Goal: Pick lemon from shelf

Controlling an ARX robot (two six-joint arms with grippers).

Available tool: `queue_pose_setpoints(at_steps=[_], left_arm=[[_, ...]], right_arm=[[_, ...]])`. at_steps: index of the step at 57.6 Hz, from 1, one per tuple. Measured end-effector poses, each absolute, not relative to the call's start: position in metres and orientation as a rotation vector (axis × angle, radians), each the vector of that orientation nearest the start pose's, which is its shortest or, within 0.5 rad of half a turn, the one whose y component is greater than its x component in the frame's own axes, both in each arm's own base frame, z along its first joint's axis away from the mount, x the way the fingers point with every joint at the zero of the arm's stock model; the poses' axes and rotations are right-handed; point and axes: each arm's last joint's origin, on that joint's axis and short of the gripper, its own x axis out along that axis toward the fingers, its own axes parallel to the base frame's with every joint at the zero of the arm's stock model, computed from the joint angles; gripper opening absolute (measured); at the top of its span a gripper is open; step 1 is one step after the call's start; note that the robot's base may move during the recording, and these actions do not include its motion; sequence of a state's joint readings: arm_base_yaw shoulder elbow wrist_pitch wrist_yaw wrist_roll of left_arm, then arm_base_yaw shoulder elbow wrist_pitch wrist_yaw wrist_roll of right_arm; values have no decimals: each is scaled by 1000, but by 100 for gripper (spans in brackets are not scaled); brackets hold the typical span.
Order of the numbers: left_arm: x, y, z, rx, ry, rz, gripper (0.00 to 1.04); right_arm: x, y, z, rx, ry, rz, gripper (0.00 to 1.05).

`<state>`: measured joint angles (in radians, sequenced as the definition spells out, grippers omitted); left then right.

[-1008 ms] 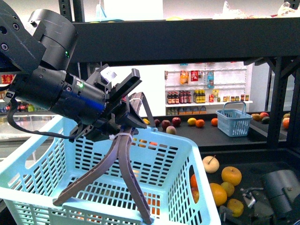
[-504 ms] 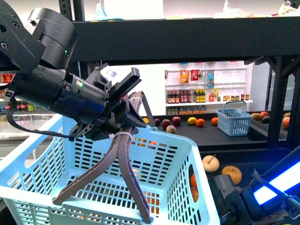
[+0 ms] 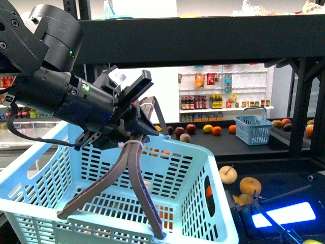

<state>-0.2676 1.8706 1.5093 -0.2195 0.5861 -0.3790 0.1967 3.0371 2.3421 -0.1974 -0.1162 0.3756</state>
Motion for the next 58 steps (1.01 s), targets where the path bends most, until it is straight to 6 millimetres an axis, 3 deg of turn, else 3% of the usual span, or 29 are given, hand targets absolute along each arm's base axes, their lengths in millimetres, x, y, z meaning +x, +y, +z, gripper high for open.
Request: queue_pose_setpoints(at_steps=[12,24,39,45,52,58], left_arm=[[406,-128,275,-440,742,-706,20],[406,-128,275,-440,742,-707,20],[406,-128,275,-440,743,-709,20],[406,-128,275,-440,743,-709,20],[406,-128,275,-440,743,-709,20],[406,-128,275,-440,743,-709,20]], right_arm=[[566,121,-60,275,929,112,102],[565,121,-65,249,926,106,74],[554,111,-59,219,922,59,72],[547,96,-46,220,908,18,72],[537,69,-18,217,866,-50,72],[521,25,27,208,777,-139,72]])
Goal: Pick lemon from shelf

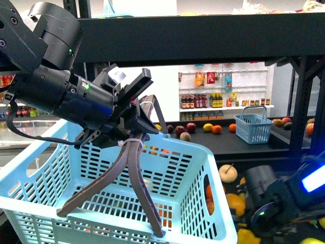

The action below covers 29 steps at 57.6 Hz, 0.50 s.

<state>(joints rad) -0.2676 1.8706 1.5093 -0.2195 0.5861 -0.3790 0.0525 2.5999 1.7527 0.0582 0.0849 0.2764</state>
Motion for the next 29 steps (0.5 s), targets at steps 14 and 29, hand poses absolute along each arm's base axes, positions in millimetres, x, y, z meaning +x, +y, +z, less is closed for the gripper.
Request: queue_pose_setpoints(at_steps=[14,29], left_arm=[[406,-128,275,-440,743,-709,20],[406,-128,275,-440,743,-711,20]], right_arm=[[479,-24,111,265,626,-173,72],[440,25,226,354,423,46,72]])
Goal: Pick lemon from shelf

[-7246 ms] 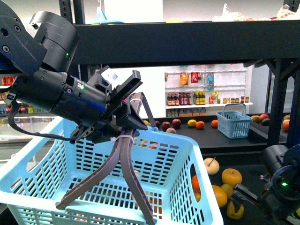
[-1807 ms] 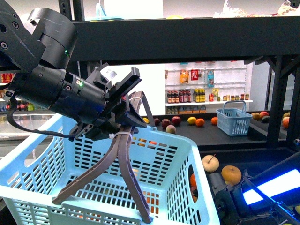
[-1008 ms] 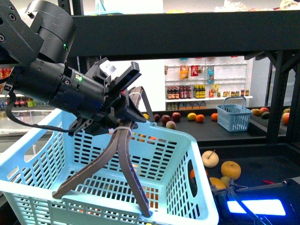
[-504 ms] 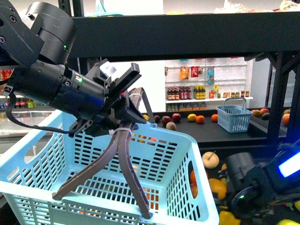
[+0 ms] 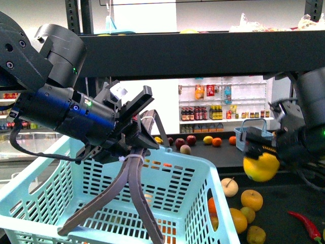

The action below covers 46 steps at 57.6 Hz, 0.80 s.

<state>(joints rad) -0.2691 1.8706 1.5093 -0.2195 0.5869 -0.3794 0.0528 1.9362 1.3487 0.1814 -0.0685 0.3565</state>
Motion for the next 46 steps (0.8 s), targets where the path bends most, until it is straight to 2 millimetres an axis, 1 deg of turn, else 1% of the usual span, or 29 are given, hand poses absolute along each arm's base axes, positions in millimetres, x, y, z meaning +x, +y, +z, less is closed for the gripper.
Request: queue_pose_setpoints(at_steps=[1,5,8,11,15,19,33,37,39,41,43,46], left_arm=[[406,-128,275,-441,744,-711,20],[406,-128,275,-440,743,-711,20],[406,-128,275,-439,743,-711,20],[406,-128,275,-439,743,-709,20],[406,-128,275,-439,743,-707,20],[406,-128,275,-439,742,-707,20],[406,-128,275,-440,743,-711,20],[406,-128,275,-440,743,-711,20],[406,-128,275,-440,743,-711,20],[406,-128,275,-440,743,-711,20],[406,-128,275,-439,743,-711,20],[406,-128,275,-439,743,-711,20]], right_arm=[[437,31,233,362,410,63,72],[429,48,250,370,383,111,72],[424,61,256,376,381,144,72],[422,71,257,376,387,165,72],[419,86,254,375,415,193,72],[419,96,248,368,436,204,72],[419,123,225,365,500,242,72],[420,132,216,348,522,252,72],[420,135,213,339,532,256,76],[420,138,209,335,537,268,83],[420,140,209,336,531,279,90],[420,142,211,340,514,290,97]])
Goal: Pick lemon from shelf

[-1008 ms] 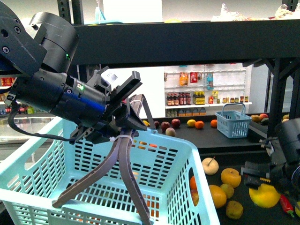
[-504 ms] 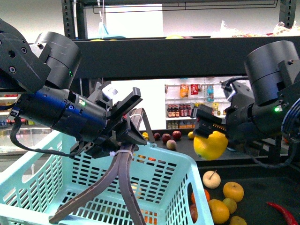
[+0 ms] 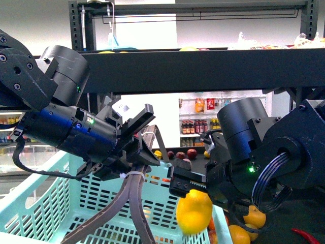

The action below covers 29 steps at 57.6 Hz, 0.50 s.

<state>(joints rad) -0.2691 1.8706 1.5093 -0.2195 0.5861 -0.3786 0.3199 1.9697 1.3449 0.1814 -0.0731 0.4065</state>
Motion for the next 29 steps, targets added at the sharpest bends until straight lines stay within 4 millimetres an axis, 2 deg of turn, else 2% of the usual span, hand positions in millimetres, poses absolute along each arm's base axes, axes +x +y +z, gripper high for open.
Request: queue_pose_setpoints(at_steps=[3,8,14,21,29], left_arm=[[406,-128,275,-439,743,-709,20],[406,-128,275,-440,743,-707,20],[406,-128,275,-439,742,-706,20],[406,-128,275,-440,743,-706,20],[406,-128,275,-441,743,-706,20]], right_arm=[[420,142,215,344,492,298,103],[419,138,222,348,460,291,102],[414,122,231,341,406,258,102],[398,90,253,294,284,163,102],[358,45,285,197,105,22,102]])
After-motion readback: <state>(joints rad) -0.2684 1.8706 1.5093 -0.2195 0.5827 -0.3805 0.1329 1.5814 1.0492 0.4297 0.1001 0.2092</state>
